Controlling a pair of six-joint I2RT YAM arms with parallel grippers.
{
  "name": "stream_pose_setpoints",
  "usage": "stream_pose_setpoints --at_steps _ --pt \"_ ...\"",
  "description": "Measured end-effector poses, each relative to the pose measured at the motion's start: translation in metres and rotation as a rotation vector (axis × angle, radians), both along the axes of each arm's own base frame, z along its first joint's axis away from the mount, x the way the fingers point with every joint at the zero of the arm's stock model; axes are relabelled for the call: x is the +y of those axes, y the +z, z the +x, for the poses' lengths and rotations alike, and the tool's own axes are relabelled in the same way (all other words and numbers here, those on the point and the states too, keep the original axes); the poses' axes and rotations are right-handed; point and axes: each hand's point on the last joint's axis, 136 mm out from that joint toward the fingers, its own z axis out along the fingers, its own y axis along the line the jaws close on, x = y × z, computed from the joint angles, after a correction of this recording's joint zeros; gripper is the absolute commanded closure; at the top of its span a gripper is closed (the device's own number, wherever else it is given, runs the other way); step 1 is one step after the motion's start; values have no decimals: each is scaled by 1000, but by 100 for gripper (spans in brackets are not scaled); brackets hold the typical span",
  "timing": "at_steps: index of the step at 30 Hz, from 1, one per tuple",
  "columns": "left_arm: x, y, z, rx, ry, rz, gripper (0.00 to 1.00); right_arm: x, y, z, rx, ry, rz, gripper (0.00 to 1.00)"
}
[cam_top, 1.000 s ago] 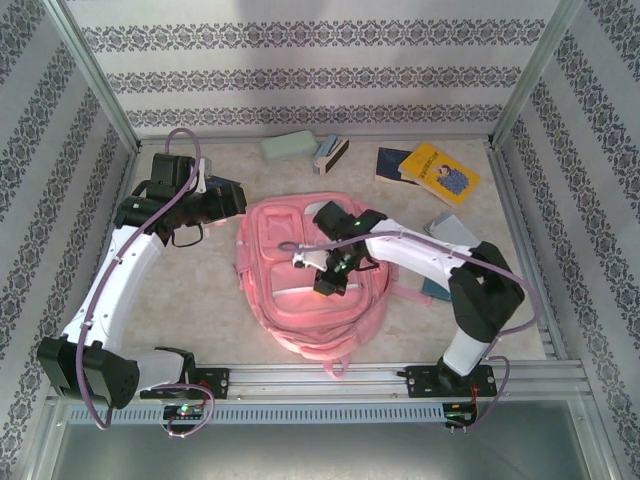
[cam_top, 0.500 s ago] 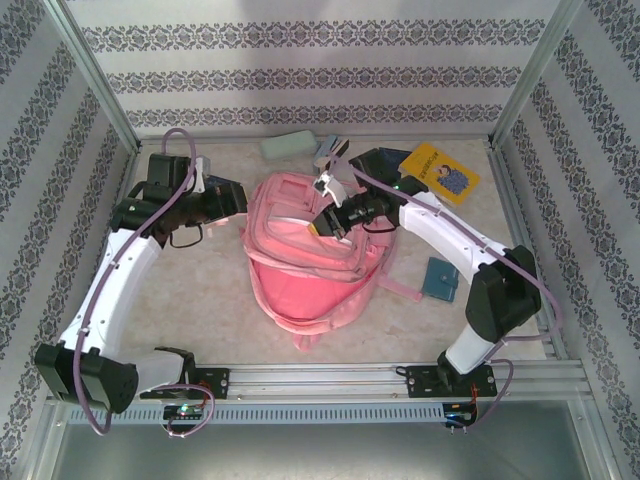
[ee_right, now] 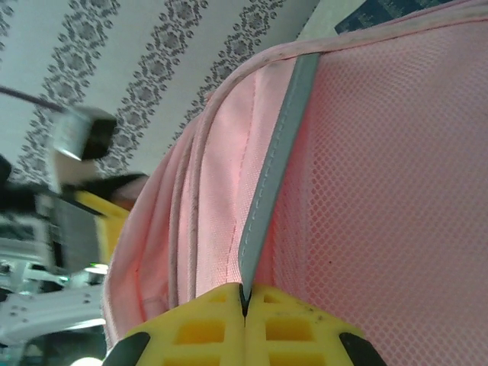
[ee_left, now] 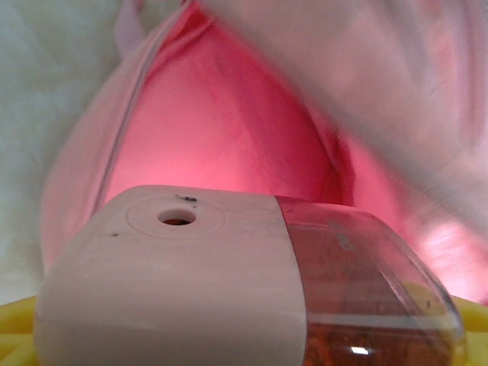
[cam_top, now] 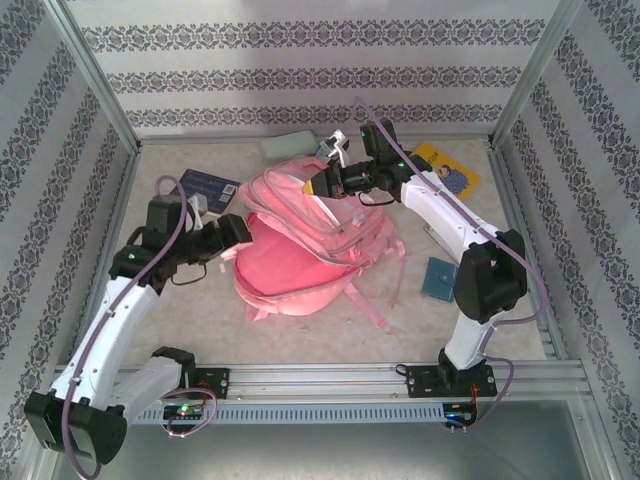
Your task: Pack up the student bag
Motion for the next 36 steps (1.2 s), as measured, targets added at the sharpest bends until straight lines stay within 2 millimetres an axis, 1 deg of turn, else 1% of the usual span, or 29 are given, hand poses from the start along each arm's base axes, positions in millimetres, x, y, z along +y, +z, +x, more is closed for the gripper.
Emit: stream_pose_setpoints --at_steps 4,6,11,16,20,22,26,28,30,31,34,35,36 --pt "-12 -37 4 55 48 -80 78 6 7 5 55 -4 52 100" --pt "-20 -46 12 60 69 -109 79 9 14 8 73 -9 80 100" --pt "-42 -51 48 28 124 -193 80 17 31 11 98 -13 143 100" --pt "-71 -61 77 2 138 -260 81 29 38 9 130 5 185 100" --pt "-95 -76 93 6 127 -305 81 38 36 6 159 29 199 100" --pt "-107 -80 98 2 114 -314 81 41 34 6 171 35 202 100" --pt "-132 -75 110 -40 91 -341 81 43 33 10 195 30 213 100" --pt "-140 -78 115 -56 97 -355 80 44 32 12 210 26 217 100" --pt "-148 -89 121 -57 105 -366 74 45 30 13 227 22 217 100" --pt "-153 -97 123 -52 105 -369 67 46 27 15 236 19 215 100" --pt "-168 -121 129 -27 100 -374 36 47 20 19 258 11 211 100" --pt "-173 -127 130 -22 95 -375 28 48 18 20 264 10 209 100" --pt "-177 -129 131 -21 89 -376 22 48 17 20 266 9 209 100"
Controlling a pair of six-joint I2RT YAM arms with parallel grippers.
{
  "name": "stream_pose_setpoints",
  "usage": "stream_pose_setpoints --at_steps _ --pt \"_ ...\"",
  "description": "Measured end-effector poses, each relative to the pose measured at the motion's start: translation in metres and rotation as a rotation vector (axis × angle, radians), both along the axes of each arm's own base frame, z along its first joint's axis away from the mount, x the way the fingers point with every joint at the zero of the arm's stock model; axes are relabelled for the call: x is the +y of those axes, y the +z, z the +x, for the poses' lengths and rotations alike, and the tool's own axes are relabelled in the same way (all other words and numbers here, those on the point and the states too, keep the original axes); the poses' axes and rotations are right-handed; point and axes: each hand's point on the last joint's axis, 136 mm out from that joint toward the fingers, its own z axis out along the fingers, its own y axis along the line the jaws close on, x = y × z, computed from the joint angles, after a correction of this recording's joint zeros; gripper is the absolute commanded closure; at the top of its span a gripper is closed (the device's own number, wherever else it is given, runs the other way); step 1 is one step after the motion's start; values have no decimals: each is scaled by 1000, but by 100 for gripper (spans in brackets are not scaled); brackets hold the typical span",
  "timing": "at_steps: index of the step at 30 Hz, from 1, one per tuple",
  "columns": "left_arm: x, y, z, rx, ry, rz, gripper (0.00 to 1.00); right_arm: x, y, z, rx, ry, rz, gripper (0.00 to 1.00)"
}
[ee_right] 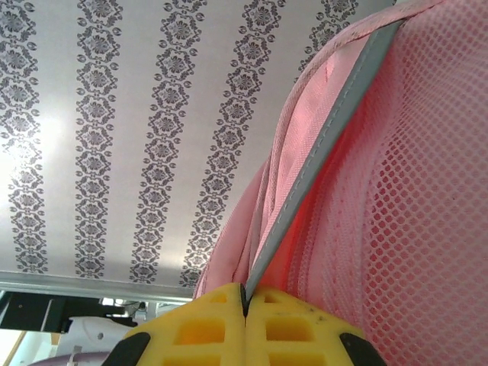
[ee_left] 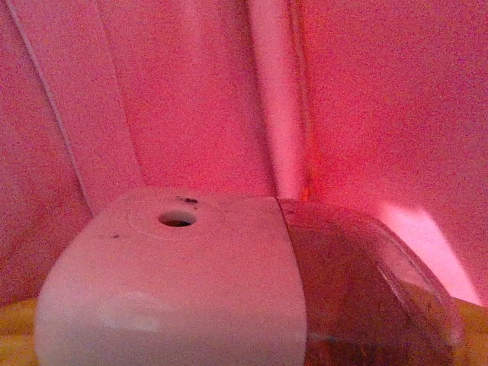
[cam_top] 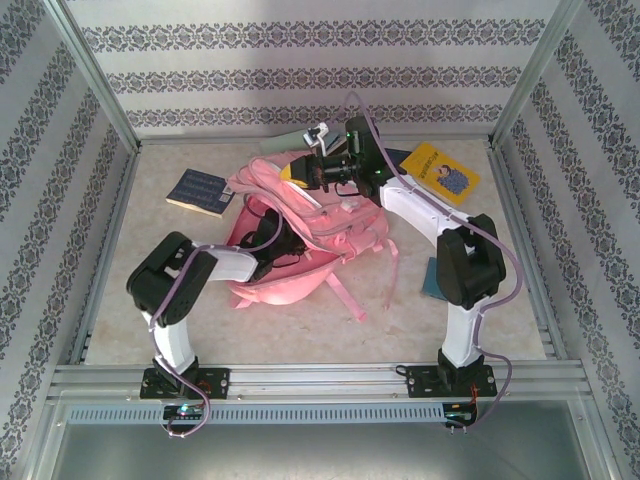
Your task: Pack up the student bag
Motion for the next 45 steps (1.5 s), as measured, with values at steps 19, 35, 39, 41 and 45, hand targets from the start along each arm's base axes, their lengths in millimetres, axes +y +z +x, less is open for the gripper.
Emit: stream_pose_setpoints --at_steps 19,35,39,41,45 --pt "8 39 -32 -76 -129 226 0 -21 5 -3 -107 6 27 100" --pt "108 184 -128 -397 -122 586 7 -41 -37 -19 -174 -15 -164 100" --pt "120 216 -114 -410 -79 698 6 -35 -61 -37 -195 4 -252 100" --pt "118 230 -94 -401 -71 745 5 -33 -74 -50 -214 16 -299 100" --pt "114 239 -40 -353 -47 813 4 -39 -98 -75 -240 25 -385 100"
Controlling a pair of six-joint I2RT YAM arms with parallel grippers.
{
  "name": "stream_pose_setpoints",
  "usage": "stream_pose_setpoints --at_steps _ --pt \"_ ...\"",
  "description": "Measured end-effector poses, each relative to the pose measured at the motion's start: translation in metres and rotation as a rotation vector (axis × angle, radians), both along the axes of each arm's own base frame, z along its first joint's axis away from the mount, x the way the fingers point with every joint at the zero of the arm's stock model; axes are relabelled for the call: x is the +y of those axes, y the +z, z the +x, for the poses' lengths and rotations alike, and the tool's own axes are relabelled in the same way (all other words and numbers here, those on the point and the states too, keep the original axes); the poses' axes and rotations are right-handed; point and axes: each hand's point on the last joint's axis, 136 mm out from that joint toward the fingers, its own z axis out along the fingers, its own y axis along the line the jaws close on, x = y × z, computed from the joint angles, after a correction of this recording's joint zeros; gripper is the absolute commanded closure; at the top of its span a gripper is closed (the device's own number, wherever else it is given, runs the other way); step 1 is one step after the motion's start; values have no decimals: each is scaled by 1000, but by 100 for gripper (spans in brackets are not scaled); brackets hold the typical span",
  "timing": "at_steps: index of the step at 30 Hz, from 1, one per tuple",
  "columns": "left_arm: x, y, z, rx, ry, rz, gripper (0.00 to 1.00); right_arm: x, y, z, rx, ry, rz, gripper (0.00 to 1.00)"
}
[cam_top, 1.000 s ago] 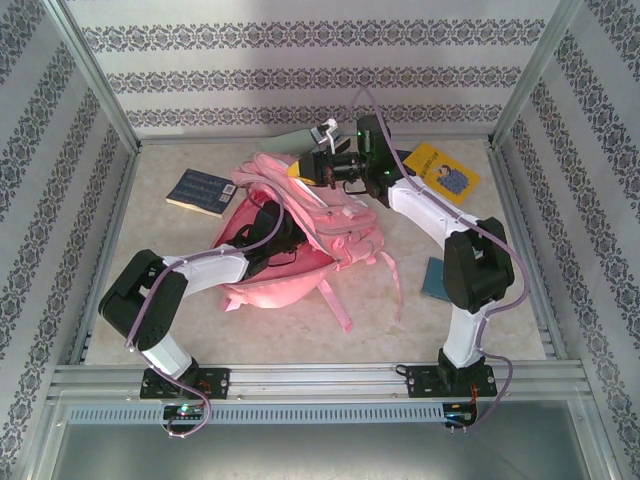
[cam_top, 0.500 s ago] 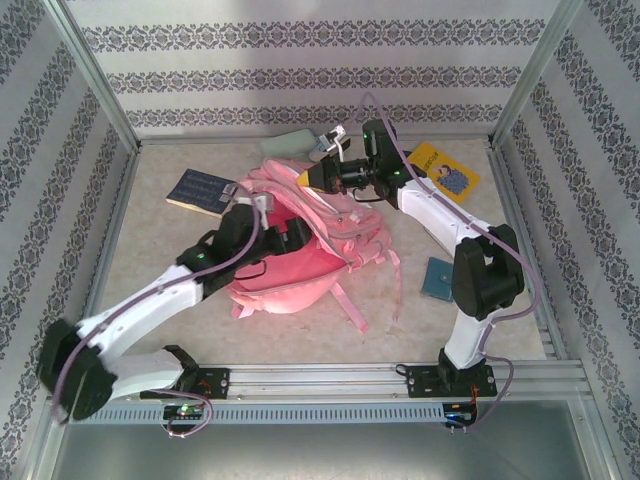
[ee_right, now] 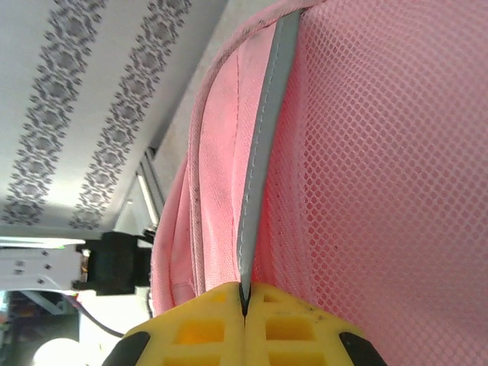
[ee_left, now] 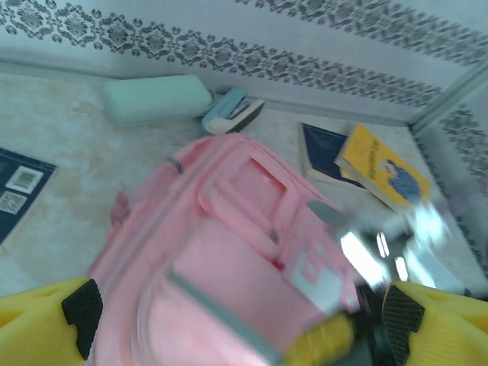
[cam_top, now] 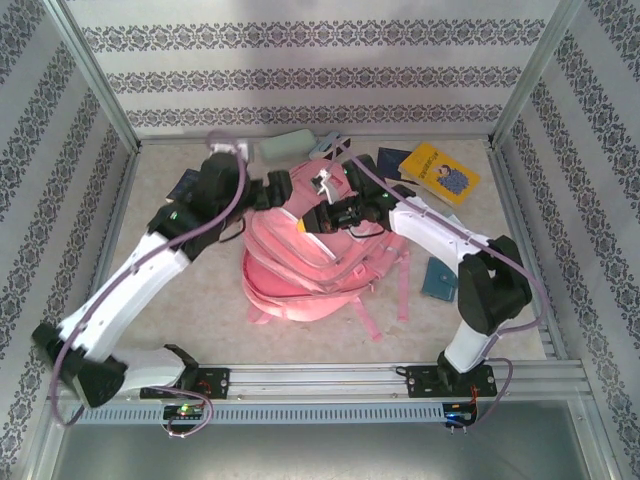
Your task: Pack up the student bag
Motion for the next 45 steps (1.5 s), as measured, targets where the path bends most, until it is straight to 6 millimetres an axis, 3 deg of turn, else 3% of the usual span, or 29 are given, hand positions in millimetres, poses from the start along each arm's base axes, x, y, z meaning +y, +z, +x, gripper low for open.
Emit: stream_pose_setpoints --at_steps 4,8,16,21,23,29,34,39,45 --pt "0 -19 61 76 39 30 3 -15 -25 -19 8 -17 -60 100" --pt "8 -57 125 150 69 76 2 -17 -45 -30 15 -11 -107 100" --pt "12 -144 234 257 127 168 0 -11 -53 -29 -37 -27 -136 100" --pt "34 -192 261 308 168 148 2 -7 -51 -21 -37 -60 -116 100" --pt "44 -201 272 304 173 102 3 -4 -53 -18 -24 -75 -105 100" --pt "75 -216 333 159 199 -31 4 11 -67 -27 27 -59 -114 100" --pt "90 -236 356 95 245 -82 8 19 -72 -32 64 -51 -94 100" --pt "84 -244 372 33 252 -187 8 21 -76 -36 92 -47 -81 100" --pt "71 -251 375 37 230 -269 8 21 -78 -37 117 -49 -69 100"
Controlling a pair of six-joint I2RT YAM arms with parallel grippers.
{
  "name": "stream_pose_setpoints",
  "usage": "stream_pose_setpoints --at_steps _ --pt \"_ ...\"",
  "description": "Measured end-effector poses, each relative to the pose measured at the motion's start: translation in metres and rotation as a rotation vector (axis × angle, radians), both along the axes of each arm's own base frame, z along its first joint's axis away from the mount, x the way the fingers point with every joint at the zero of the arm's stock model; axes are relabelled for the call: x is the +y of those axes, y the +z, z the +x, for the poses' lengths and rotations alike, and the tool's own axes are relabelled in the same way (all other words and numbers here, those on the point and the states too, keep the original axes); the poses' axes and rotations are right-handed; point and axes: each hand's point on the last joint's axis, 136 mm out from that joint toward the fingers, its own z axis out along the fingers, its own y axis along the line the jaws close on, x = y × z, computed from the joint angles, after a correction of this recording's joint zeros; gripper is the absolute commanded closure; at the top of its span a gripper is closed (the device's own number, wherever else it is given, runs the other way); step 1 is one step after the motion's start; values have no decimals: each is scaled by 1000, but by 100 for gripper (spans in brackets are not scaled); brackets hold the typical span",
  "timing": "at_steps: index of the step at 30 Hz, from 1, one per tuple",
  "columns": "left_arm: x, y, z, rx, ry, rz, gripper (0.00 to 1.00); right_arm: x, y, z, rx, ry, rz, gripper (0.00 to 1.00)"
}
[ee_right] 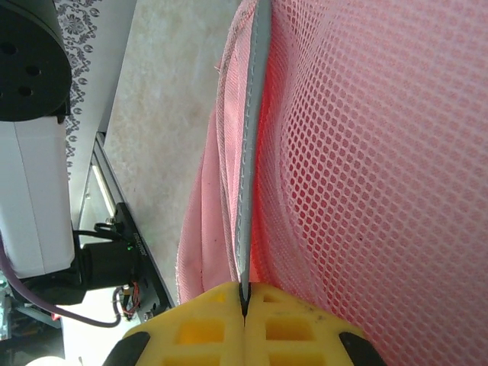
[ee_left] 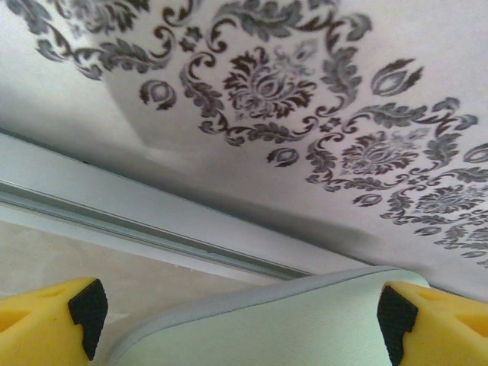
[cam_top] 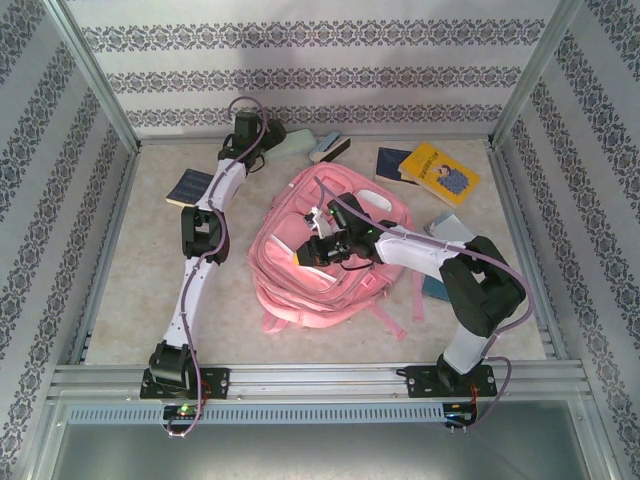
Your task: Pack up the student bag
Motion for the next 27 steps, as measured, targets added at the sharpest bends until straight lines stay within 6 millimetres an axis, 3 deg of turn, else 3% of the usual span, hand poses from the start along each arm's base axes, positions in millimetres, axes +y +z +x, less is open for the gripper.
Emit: stream_pose_setpoints --at_steps 11,20,27 --pt "-45 -10 -17 53 -180 -71 9 -4 3 4 8 -7 17 100" --pt "-69 -10 -68 210 -335 -65 15 -8 11 0 -10 -8 30 100" --pt "-83 -11 -88 267 -411 -32 19 -10 18 1 -31 -13 38 100"
